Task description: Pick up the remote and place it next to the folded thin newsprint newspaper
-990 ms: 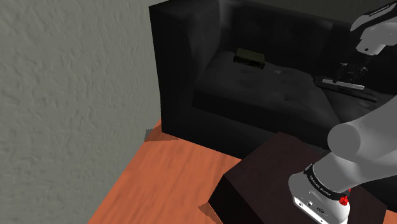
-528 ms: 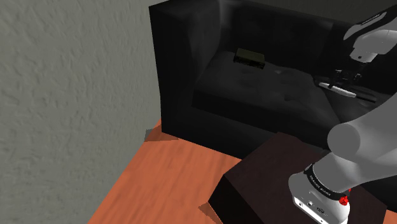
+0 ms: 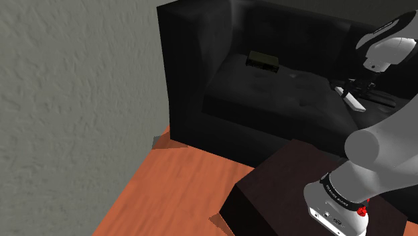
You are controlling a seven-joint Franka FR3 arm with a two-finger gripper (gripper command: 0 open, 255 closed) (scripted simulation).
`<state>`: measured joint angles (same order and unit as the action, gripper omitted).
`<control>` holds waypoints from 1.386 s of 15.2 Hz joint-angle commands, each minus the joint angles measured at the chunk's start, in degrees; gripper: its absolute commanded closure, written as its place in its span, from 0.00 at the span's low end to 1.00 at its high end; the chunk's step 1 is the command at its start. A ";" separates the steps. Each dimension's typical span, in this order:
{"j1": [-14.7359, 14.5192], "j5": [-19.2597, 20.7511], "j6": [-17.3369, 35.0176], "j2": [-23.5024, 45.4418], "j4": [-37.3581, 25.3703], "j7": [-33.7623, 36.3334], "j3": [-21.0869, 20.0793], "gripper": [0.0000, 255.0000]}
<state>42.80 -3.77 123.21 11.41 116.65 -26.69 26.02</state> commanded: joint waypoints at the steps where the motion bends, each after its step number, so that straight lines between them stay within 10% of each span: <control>1: -0.02 -0.04 0.07 0.08 0.06 -0.03 -0.04 1.00; 5: -0.03 -0.04 0.07 0.08 0.06 -0.03 -0.04 1.00; 6: -0.02 -0.05 0.08 0.09 0.07 -0.05 -0.03 0.00; 21: -0.47 1.59 -6.74 -2.87 -4.10 1.10 0.28 0.00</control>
<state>42.33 -2.18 116.51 8.54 112.57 -25.60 26.30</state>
